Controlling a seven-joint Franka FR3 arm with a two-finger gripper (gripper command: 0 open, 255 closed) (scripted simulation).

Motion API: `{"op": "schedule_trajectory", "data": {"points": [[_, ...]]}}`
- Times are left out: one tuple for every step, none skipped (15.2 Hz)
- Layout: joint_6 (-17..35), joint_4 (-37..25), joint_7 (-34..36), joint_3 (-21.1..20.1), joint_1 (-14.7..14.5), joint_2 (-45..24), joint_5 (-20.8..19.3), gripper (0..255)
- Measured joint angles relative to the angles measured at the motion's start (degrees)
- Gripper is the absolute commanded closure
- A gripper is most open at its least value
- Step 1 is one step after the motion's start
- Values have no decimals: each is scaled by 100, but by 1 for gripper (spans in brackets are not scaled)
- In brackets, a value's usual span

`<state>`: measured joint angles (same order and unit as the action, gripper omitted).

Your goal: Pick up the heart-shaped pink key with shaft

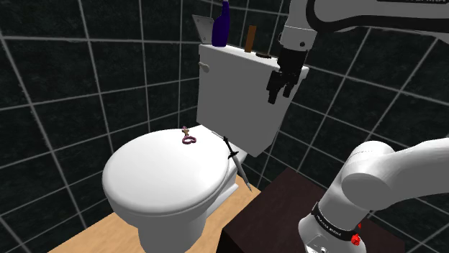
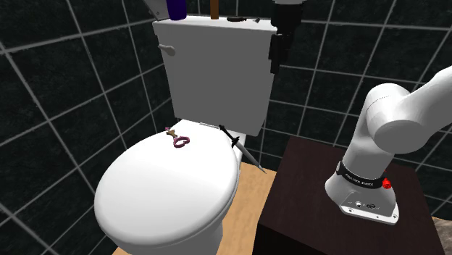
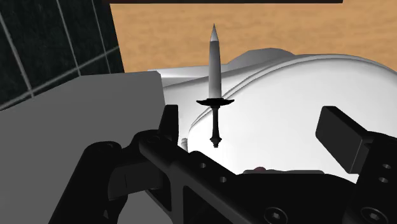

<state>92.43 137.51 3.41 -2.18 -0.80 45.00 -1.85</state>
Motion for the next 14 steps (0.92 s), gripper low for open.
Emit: {"op": "schedule_trajectory", "data": {"points": [[0,0,0,0,0,0,0,0],[79,-7,12,-9,-4,-94,12,0],[188,-5,13,-8,-5,-213,18,0],[328,-59,17,-9,-4,-419,26,0],[505,-83,9,2,2,-637,27,0],[659,-95,32,-15,-7,-817,47,0],[787,-154,40,-23,-11,-1015,58,0],[933,-215,49,-29,-13,-1237,70,0],[1075,-269,26,-11,-3,-1447,69,0],[1203,-357,37,-20,-8,-1673,81,0],[1328,-415,40,-24,-11,-1872,91,0],[1486,-485,27,-15,-4,-2113,92,0],[1590,-569,41,-26,-12,-2315,105,0],[1686,-692,54,-39,-19,-2545,116,0]]}}
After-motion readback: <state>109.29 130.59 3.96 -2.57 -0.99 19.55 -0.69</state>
